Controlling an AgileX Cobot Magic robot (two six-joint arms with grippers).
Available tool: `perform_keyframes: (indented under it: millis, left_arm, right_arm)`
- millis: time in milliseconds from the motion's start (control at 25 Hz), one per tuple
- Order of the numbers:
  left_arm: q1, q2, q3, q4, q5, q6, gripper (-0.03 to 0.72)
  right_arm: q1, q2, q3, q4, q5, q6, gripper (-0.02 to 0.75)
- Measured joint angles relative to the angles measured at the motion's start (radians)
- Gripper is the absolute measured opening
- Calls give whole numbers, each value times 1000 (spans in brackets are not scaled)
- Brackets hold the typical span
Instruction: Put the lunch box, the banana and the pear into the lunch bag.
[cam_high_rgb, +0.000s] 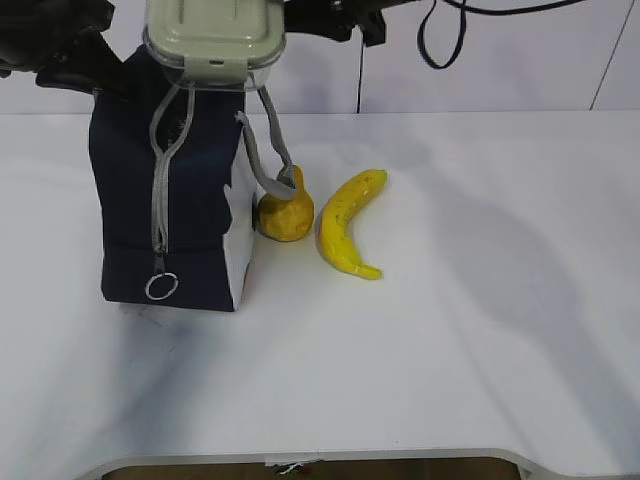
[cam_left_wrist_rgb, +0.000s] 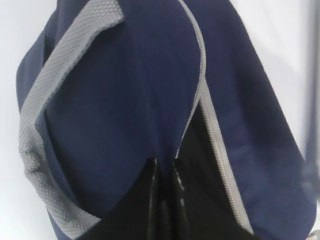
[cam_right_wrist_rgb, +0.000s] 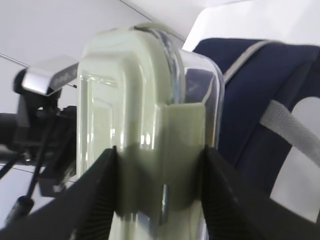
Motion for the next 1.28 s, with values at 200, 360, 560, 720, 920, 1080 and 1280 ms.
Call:
perform_keyframes:
  millis: [200, 360, 560, 720, 920, 1080, 1280]
  left_arm:
    - [0, 0, 0, -4, 25, 0, 8]
    - [0, 0, 0, -4, 41, 0, 8]
    - [0, 0, 0, -4, 40, 0, 7]
    - [0, 0, 0, -10, 36, 2, 6]
    - [0, 0, 0, -30, 11, 12, 6]
    - [0, 0, 0, -42, 1, 14, 6]
    - [0, 0, 0, -71, -1, 23, 6]
  right_arm:
    - [24, 64, 0, 15, -12, 0, 378]
    - [24, 104, 0, 13, -31, 0, 378]
    - [24, 110, 0, -110, -69, 0, 377]
    - [24, 116, 0, -226, -70, 0, 377]
    - [33, 118, 0, -237, -77, 0, 377]
    - [69, 118, 0, -229, -83, 0, 377]
    - [107, 122, 0, -186, -92, 2, 377]
